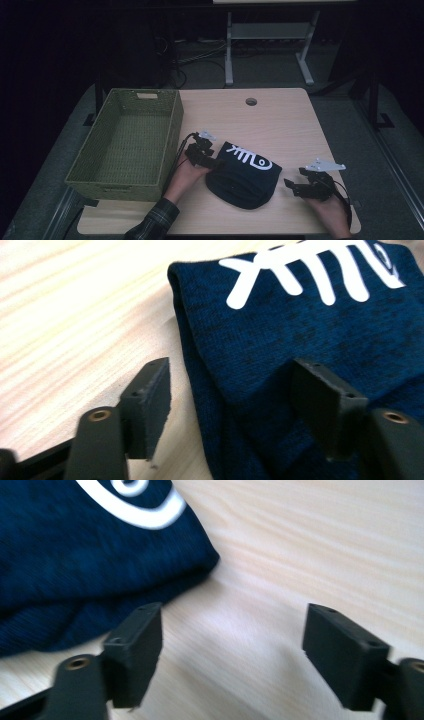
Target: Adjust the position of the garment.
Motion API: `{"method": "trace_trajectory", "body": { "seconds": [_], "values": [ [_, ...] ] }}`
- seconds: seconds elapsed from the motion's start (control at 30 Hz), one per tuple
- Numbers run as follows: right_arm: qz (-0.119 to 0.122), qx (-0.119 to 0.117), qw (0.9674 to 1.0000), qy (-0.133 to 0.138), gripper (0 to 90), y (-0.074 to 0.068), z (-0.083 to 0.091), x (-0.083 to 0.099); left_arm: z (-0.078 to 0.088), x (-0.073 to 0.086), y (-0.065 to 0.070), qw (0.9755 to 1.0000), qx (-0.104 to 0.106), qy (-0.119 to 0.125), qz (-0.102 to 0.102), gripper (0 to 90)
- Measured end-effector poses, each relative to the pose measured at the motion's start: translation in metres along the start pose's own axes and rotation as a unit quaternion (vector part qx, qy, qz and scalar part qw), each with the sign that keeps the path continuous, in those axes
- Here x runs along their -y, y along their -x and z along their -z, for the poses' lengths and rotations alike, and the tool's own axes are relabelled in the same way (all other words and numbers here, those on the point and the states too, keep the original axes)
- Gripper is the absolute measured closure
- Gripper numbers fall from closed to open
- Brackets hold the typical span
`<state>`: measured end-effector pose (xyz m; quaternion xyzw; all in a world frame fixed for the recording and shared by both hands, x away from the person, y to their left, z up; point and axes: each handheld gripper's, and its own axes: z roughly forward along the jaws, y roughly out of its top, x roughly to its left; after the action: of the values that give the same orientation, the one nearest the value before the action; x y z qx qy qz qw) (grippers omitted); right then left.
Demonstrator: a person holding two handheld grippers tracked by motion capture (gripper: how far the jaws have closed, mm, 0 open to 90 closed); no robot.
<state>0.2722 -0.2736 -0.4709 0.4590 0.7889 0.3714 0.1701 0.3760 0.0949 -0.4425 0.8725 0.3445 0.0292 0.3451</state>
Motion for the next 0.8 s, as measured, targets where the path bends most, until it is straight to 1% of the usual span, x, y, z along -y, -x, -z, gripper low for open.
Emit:
{"method": "trace_trajectory", "body": {
  "seconds": [0.07, 0.1, 0.13, 0.17, 0.2, 0.3, 0.33, 0.4, 0.5, 0.57, 0.6, 0.67, 0.7, 0.8],
  "values": [
    [-0.002, 0.007, 0.9999, -0.011, 20.1, 0.002, -0.003, 0.003, -0.003, 0.001, -0.002, 1.0, 0.003, -0.007, -0.003, 30.6],
    [-0.003, 0.01, 0.9999, -0.012, 19.2, 0.003, -0.004, 0.004, -0.005, 0.001, -0.002, 0.9999, 0.004, -0.011, -0.002, 29.7],
    [-0.005, 0.007, 0.9999, -0.012, 19.1, 0.004, -0.005, 0.004, -0.008, 0.002, -0.002, 0.9998, 0.004, -0.018, -0.004, 28.4],
    [-0.005, 0.008, 0.9999, -0.013, 19.0, 0.004, -0.006, 0.005, -0.009, 0.002, -0.002, 0.9998, 0.006, -0.021, -0.003, 28.3],
    [-0.004, 0.011, 0.9998, -0.015, 18.8, 0.003, -0.006, 0.005, -0.012, 0.003, -0.003, 0.9996, 0.01, -0.025, 0.001, 28.2],
    [0.002, 0.015, 0.9998, -0.013, 18.6, 0.002, -0.008, 0.006, -0.015, 0.003, -0.003, 0.9995, 0.014, -0.029, 0.006, 28.2],
    [0.004, 0.016, 0.9998, -0.013, 18.5, 0.002, -0.008, 0.006, -0.015, 0.004, -0.004, 0.9995, 0.014, -0.028, 0.002, 28.3],
    [0.011, 0.019, 0.9997, -0.013, 17.7, 0.001, -0.009, 0.006, -0.015, 0.004, -0.003, 0.9995, 0.013, -0.028, -0.001, 28.4],
    [0.015, 0.018, 0.9997, -0.013, 16.7, 0.001, -0.01, 0.006, -0.016, 0.003, 0.0, 0.9994, 0.002, -0.033, -0.007, 28.7],
    [0.015, 0.018, 0.9997, -0.013, 16.4, 0.001, -0.01, 0.006, -0.016, 0.004, 0.001, 0.9995, 0.01, -0.028, -0.008, 32.4],
    [0.014, 0.018, 0.9997, -0.013, 16.4, 0.001, -0.01, 0.006, -0.015, 0.004, 0.0, 0.9993, 0.016, -0.031, -0.015, 37.4],
    [0.014, 0.018, 0.9997, -0.013, 16.4, 0.001, -0.01, 0.006, -0.015, 0.005, -0.001, 0.999, 0.034, -0.026, -0.015, 43.4],
    [0.014, 0.018, 0.9997, -0.013, 16.4, 0.001, -0.01, 0.006, -0.015, 0.006, -0.001, 0.9988, 0.041, -0.023, -0.011, 47.8],
    [0.014, 0.018, 0.9997, -0.013, 16.4, 0.001, -0.01, 0.006, -0.015, 0.007, -0.001, 0.9983, 0.052, -0.022, -0.01, 56.3]
  ]
}}
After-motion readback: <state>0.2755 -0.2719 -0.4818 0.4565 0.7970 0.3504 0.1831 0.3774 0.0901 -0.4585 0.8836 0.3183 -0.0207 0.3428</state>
